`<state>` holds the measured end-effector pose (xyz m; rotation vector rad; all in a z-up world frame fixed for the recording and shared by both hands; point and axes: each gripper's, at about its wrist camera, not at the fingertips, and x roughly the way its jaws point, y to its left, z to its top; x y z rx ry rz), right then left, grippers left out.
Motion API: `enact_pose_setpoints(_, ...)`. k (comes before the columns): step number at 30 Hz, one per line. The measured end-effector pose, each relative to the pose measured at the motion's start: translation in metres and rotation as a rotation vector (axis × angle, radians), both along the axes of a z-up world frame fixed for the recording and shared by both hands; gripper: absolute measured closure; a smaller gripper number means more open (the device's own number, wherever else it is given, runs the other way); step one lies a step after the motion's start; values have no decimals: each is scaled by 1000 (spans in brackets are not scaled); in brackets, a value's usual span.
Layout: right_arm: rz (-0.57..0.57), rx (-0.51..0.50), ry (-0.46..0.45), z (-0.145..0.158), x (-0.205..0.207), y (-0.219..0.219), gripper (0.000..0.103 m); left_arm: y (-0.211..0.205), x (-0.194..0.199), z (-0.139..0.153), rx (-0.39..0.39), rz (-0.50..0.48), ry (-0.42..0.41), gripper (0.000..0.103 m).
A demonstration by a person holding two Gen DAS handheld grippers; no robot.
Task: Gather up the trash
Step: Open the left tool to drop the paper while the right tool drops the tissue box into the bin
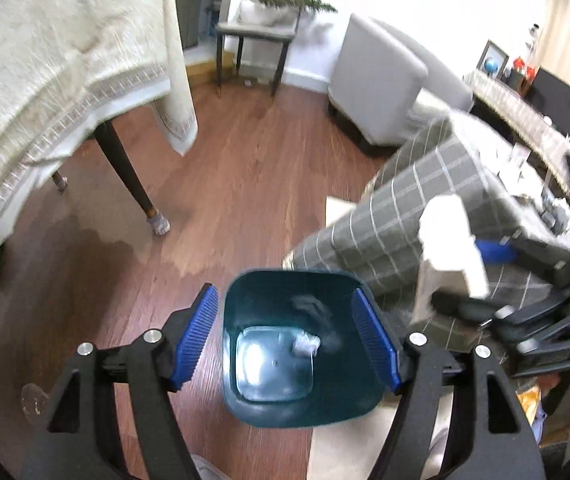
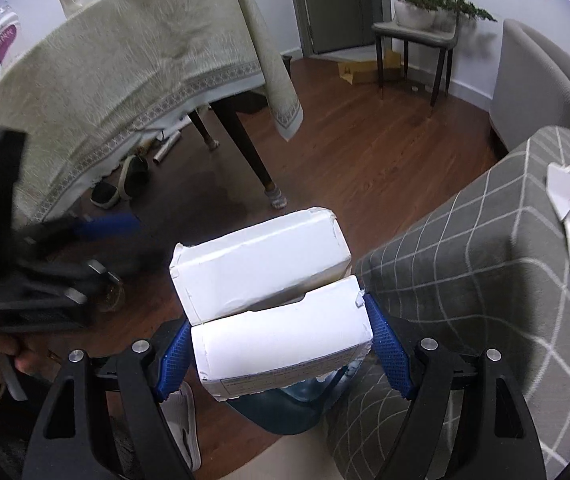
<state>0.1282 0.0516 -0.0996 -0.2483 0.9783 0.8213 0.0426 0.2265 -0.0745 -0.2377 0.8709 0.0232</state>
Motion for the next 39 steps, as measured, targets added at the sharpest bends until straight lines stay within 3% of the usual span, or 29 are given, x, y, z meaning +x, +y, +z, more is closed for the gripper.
enact_pose_setpoints(9, 12, -80, 44, -37, -3, 15, 24, -2, -12, 35, 6, -19, -135, 36)
enact_pose_setpoints(21, 64, -229, 89, -89, -17, 38, 23, -16, -15, 63, -21, -72, -229, 57)
enact_pose_setpoints(27, 55, -299, 115, -113, -18, 34, 19, -21, -17, 73, -38, -79, -266, 57)
enact_pose_setpoints(30, 53, -304, 119, -117, -19, 32, 12, -23, -17, 77, -41, -79, -281, 57)
enact_pose_setpoints(39, 57, -232, 88, -91, -21, 19, 12, -32, -15, 86, -10, -83, -326, 57)
